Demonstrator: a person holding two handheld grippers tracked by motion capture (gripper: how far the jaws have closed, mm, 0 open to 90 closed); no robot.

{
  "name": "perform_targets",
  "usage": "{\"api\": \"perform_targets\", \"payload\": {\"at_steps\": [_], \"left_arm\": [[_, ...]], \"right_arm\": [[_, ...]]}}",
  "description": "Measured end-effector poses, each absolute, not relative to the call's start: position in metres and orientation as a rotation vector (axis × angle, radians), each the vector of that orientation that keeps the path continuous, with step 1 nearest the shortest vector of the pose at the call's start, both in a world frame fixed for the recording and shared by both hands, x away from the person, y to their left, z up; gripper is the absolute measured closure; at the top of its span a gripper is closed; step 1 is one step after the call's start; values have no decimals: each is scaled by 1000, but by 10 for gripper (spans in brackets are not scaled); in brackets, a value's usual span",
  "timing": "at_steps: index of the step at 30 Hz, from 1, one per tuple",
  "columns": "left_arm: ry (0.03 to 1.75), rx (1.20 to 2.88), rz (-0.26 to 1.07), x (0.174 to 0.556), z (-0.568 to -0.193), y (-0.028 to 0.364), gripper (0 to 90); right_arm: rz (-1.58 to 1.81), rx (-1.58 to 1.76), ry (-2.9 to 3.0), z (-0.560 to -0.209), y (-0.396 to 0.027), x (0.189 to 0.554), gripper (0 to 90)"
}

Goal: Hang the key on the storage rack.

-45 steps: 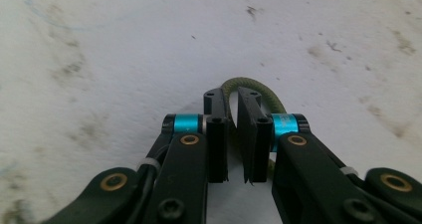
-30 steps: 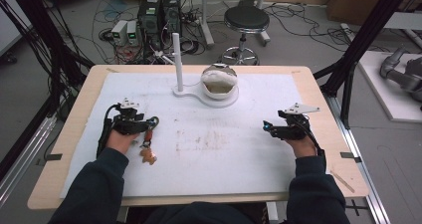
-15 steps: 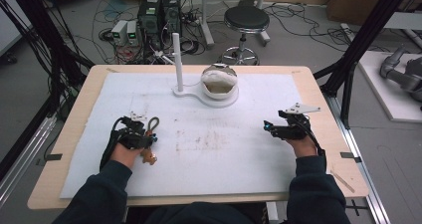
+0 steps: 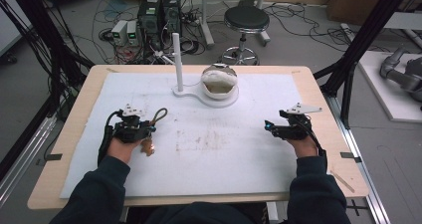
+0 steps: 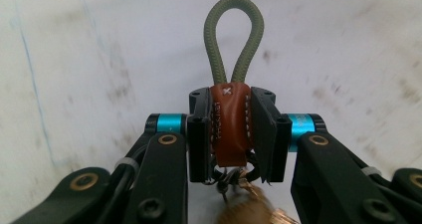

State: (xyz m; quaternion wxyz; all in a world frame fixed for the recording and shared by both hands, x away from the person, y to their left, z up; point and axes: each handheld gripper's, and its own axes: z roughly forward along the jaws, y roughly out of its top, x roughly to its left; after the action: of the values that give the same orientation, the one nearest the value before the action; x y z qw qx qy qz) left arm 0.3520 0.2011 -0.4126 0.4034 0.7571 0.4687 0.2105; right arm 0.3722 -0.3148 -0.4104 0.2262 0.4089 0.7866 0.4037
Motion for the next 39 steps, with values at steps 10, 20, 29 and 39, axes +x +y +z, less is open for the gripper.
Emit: {"api": "perform_targets", "payload": {"at_steps": [10, 20, 29, 39], "left_arm": [[995, 1713, 639, 357, -366, 198, 705], [952, 1629, 663, 384, -330, 193, 706], [961, 1652, 684, 419, -311, 176, 705], [1024, 1743, 742, 443, -316, 157, 704]], "right_arm": [[1138, 1138, 2138, -408, -319, 370, 247], [1139, 1141, 2140, -409, -318, 371, 247], [1141, 1140, 2143, -408, -318, 371, 247], [1147, 1143, 2142, -408, -320, 371, 247]]}}
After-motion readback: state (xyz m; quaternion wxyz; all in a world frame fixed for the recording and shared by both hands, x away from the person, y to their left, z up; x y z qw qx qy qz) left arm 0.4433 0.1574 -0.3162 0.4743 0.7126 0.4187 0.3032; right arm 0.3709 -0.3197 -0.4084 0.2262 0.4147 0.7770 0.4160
